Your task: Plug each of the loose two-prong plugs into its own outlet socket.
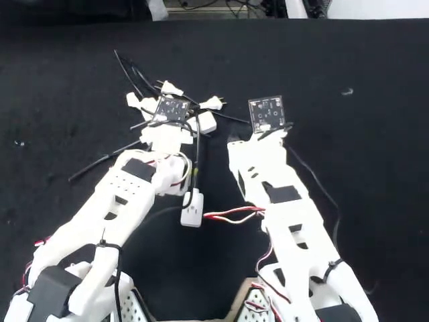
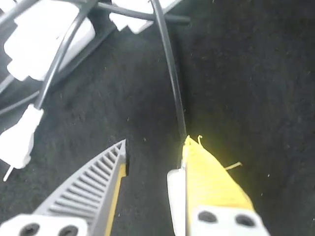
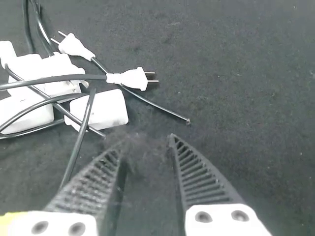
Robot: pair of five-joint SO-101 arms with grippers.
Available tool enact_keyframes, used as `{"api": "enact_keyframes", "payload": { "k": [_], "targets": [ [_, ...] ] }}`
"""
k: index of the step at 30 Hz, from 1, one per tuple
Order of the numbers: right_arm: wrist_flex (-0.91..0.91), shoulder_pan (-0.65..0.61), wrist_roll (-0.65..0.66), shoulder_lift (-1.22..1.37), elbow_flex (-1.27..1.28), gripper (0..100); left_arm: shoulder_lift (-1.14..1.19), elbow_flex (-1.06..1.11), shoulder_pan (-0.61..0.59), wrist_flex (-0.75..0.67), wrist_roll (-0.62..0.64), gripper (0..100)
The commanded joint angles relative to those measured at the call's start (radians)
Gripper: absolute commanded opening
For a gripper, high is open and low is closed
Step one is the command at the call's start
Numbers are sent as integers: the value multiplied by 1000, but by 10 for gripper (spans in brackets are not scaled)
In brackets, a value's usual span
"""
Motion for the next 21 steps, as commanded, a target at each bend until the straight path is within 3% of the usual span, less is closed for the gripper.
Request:
{"api": "enact_keyframes", "payload": {
  "k": [1, 8, 14, 21],
  "targets": [
    [-21, 78, -41, -12, -12, 117, -6, -18, -7, -49, 6, 190],
    [-25, 216, -143, -5, -30, 117, -6, -8, -5, -63, 8, 238],
    [-25, 229, -140, -5, -33, 117, -6, 15, -5, -64, 8, 238],
    [-25, 226, -138, -4, -31, 117, -6, 219, 30, -258, 0, 238]
  ]
}}
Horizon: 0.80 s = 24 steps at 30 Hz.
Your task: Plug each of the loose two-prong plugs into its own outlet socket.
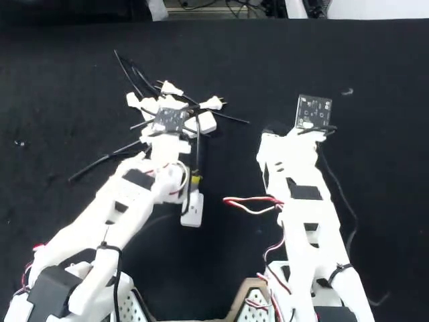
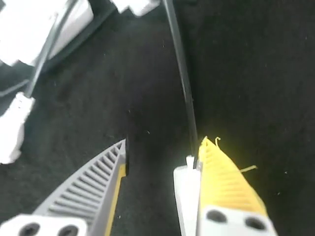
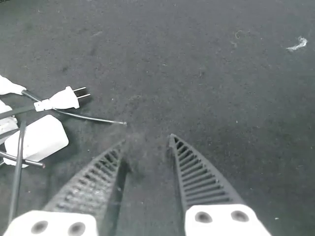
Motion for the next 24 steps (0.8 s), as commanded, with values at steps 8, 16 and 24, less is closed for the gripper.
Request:
{"api": "enact_keyframes", "payload": {
  "k": [8, 16, 24],
  "targets": [
    [-25, -25, -3, -4, -27, 117, 11, 97, 22, -170, 9, 241],
    [-25, -28, -3, -4, -25, 117, 61, -56, 134, 31, 2, 242],
    [-25, -31, -3, -4, -25, 117, 276, -151, 73, 49, 8, 238]
  ]
}}
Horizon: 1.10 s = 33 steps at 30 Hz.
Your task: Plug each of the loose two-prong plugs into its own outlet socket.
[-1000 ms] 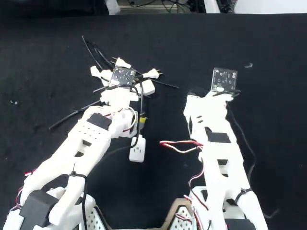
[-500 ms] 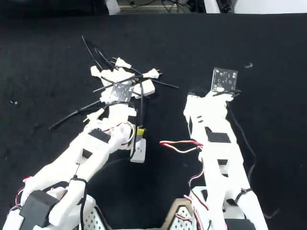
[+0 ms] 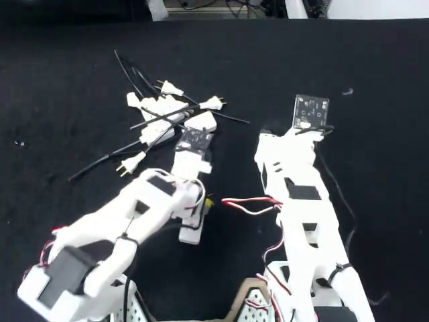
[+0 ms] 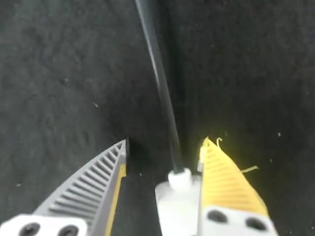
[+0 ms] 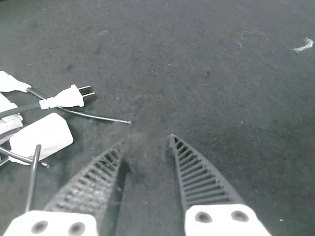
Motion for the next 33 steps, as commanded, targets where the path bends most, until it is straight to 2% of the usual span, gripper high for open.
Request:
{"api": "enact_keyframes", "payload": {
  "k": [1, 4, 7, 8, 9, 16, 20, 25, 27, 29, 33],
  "targets": [
    [-25, -15, -3, -4, -25, 117, 107, -142, -85, 48, 5, 237],
    [-25, -15, -3, -4, -25, 117, 140, -216, -117, 120, 5, 180],
    [-25, -15, -3, -4, -27, 117, 118, -266, -119, 201, 5, 30],
    [-25, -15, -3, -4, -27, 117, 103, -274, -119, 222, 5, 24],
    [-25, -15, -3, -4, -27, 117, 83, -275, -120, 239, 5, 48],
    [-25, -15, -3, -4, -27, 117, -181, -183, -122, 241, 6, 30],
    [-25, -15, -3, -4, -27, 117, -321, -82, -150, 166, 5, 41],
    [-25, -15, -3, -4, -27, 117, -356, 58, -286, 35, 2, 231],
    [-25, -15, -3, -4, -27, 117, -361, 91, -346, 8, -3, 247],
    [-25, -15, -3, -4, -27, 117, -367, 87, -395, 15, -5, 233],
    [-25, -15, -3, -4, -27, 117, -367, 5, -415, 150, -57, 228]
  ]
}}
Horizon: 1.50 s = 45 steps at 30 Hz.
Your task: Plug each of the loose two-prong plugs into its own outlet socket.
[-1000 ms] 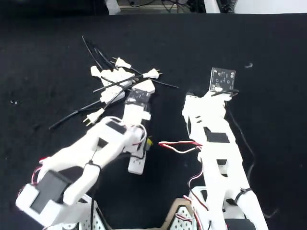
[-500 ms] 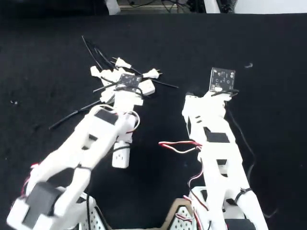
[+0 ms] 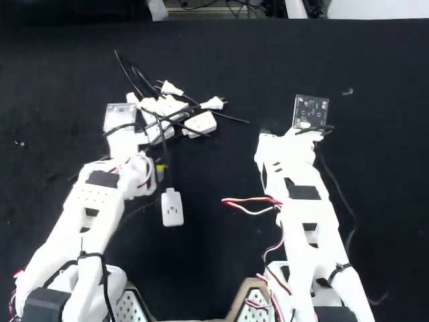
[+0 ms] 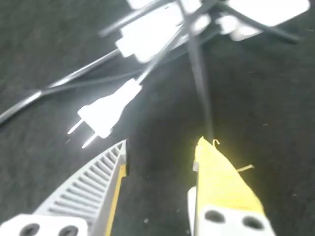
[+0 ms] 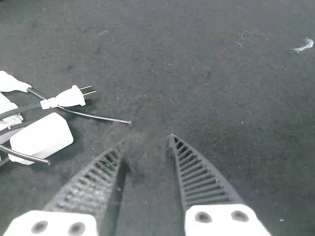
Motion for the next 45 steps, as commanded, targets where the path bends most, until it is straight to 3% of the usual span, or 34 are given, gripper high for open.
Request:
{"api": "enact_keyframes", "payload": {
  "k": [1, 7, 11, 16, 22, 27, 32, 35, 39, 41, 45],
  "targets": [
    [-25, -15, -3, -4, -27, 117, -28, -120, -10, 143, -68, 228],
    [-25, -15, -3, -4, -27, 117, -28, -216, 229, 350, -55, 230],
    [-25, -15, -3, -2, -27, 117, -20, -185, 300, 327, 120, 233],
    [-25, -15, -3, -2, -27, 117, -17, -65, 295, 227, 239, 255],
    [-25, -18, -3, -2, -27, 117, -14, 4, 297, 210, 146, 254],
    [-26, -58, -3, -2, -19, 117, 44, -13, 291, 178, 149, 253],
    [-26, -60, -3, -2, -18, 117, 209, -65, 197, 109, 121, 252],
    [-26, -60, -3, -2, -18, 117, 247, -165, 124, 189, 61, 203],
    [-26, -61, -3, -2, -19, 117, 247, -297, 61, 345, 57, 17],
    [-26, -61, -3, -2, -18, 117, 247, -318, 45, 377, 64, 55],
    [-26, -61, -3, -2, -18, 117, 258, -318, 53, 361, 143, 29]
  ]
}}
